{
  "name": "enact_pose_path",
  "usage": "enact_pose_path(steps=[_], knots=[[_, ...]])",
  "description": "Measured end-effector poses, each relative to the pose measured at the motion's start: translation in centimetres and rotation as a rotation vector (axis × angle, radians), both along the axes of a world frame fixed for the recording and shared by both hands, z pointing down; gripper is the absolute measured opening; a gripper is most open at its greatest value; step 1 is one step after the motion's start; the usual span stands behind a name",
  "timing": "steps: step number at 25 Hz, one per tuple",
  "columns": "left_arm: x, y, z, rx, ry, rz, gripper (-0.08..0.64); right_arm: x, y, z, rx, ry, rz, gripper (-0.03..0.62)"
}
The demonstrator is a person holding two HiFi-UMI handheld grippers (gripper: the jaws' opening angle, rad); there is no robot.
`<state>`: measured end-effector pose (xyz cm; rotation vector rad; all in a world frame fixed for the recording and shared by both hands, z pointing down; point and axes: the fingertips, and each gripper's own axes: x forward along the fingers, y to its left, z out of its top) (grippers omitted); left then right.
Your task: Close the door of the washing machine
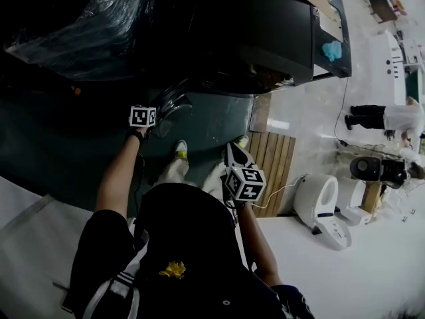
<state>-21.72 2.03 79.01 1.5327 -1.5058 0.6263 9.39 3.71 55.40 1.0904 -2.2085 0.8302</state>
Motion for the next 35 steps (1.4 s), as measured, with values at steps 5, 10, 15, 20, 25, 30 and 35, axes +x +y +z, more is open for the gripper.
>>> enact_pose_path(steps=[5,10,15,20,25,30,35], knots=[[2.8,0.9,0.1,-0.015,0.022,0.037,0.19,0.5,0.6,0.7,-0.015,-0.015,0.014,0.025],[5.7,1.5,0.3,-0.03,0.062,0.051,0.192,0.3,0.9,1.2,-0.028,-0.023,0.012,0.025],[8.9,2.2,0.5,-0.038,0.096,0.097,0.199,1.0,0.6,1.6,-0.03,-0.023,0.033,0.025],[11.9,2.3,0.4,-0.051,0.12,0.106,0.201,2.4,0.2,1.9,-0.043,-0.022,0.051,0.025],[14.4,2.2,0.9,-0.073,0.137,0.109,0.201,3.6,0.1,2.3,-0.059,-0.02,0.062,0.025],[16.6,1.5,1.0,-0.09,0.136,0.113,0.202,4.2,-0.4,2.6,-0.091,-0.06,0.083,0.025],[18.7,1.1,0.9,-0.108,0.156,0.12,0.206,4.4,-0.5,3.2,-0.103,-0.062,0.081,0.025]])
